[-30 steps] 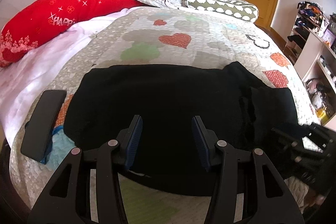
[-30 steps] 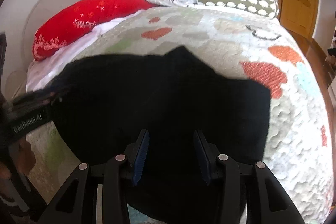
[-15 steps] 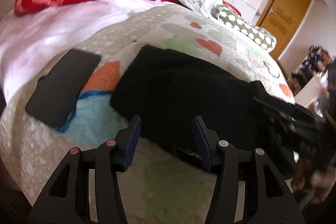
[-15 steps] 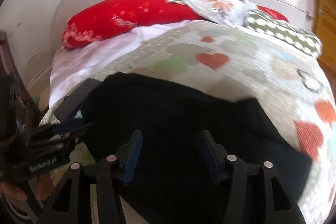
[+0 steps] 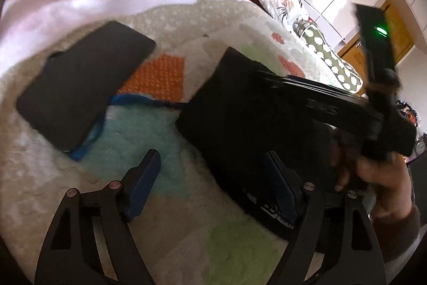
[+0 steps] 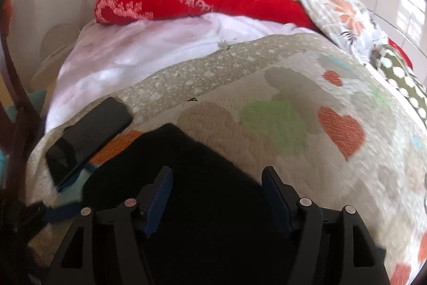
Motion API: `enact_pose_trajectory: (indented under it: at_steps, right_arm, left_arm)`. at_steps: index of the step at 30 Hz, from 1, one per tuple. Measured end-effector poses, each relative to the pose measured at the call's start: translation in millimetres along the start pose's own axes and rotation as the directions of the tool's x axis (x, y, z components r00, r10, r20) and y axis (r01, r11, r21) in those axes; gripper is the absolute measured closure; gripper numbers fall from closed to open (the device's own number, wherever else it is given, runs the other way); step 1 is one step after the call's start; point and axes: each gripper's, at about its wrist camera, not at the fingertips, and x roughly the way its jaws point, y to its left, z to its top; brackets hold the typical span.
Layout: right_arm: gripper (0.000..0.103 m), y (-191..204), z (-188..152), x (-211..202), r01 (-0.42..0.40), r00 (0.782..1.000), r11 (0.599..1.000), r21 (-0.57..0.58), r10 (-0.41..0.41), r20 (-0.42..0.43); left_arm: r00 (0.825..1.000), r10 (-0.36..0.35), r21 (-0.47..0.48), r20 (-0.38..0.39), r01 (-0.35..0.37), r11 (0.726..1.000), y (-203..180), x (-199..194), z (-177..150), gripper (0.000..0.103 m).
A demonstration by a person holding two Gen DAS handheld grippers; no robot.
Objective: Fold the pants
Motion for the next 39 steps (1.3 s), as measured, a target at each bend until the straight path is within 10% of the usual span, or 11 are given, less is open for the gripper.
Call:
enact_pose_trajectory:
  at_steps: [4, 5, 6, 10, 14, 19, 24, 28, 31, 35, 39]
  right_arm:
    - [0.035, -6.5, 2.0, 35.2, -0.082, 0.995, 0.997, 0.006, 0.082, -0.056]
    - [0.058, -11.8, 0.7, 36.4, -0.119, 0.992, 0.992, 0.035, 0.121, -0.037]
    - [0.077, -15.7, -0.7, 36.1, -0.168, 0.985, 0.984, 0.063, 0.170, -0.019]
    - [0.086, -11.4, -5.7, 27.6, -0.204, 0.979, 0.976, 0.072, 0.202, 0.027]
    - [0.090, -23.5, -6.9, -14.3, -0.238, 0.965, 0.963, 0.123, 0.220, 0.141]
    - [0.095, -65.0, -32.5, -112.4, -0.241, 0.925, 0.950, 0.197, 0.164, 0.341]
    - [0.095, -112.3, -95.5, -185.4, -0.154, 0.920, 0.924, 0.349, 0.005, 0.392]
    - [0.084, -130.5, -157.1, -204.8, -0.056, 0.954, 0.884, 0.464, -0.090, 0.287]
    - [0.030, -145.8, -188.1, -209.0, -0.110, 0.961, 0.827, 0.551, -0.053, 0.271]
    - [0.028, -159.9, -221.2, -209.3, -0.202, 0.949, 0.731, 0.652, -0.017, 0.314]
    - [0.027, -157.9, -231.9, -188.1, -0.301, 0.938, 0.655, 0.693, 0.071, 0.340]
  left_arm:
    - [1.000, 0.005, 0.035, 0.026, -0.005, 0.999, -6.0, 8.0, 2.7, 0.018]
    - [0.999, -0.003, 0.041, 0.041, 0.001, 0.999, -6.6, 8.7, 2.9, 0.018]
    - [0.998, -0.015, 0.052, 0.057, 0.012, 0.999, -7.9, 8.7, 2.6, 0.023]
    - [0.994, -0.045, 0.091, 0.097, 0.037, 0.995, -16.1, -4.4, 2.8, 0.076]
    - [0.977, -0.111, 0.190, 0.185, 0.075, 0.979, -44.6, -42.5, 4.2, 0.078]
    - [0.932, -0.272, 0.406, 0.240, 0.158, 0.900, -113.1, -87.7, -9.9, 0.080]
    - [0.925, -0.368, 0.586, 0.099, 0.244, 0.772, -186.7, -62.9, -61.7, 0.083]
    - [0.940, -0.338, 0.648, -0.045, 0.285, 0.706, -215.2, -26.4, -105.8, 0.083]
    - [0.953, -0.288, 0.707, -0.090, 0.265, 0.656, -220.8, -13.3, -128.2, 0.083]
    - [0.943, -0.315, 0.745, -0.104, 0.284, 0.604, -211.7, -38.4, -130.6, 0.072]
    - [0.942, -0.332, 0.726, -0.047, 0.261, 0.637, -185.1, -64.2, -110.4, 0.054]
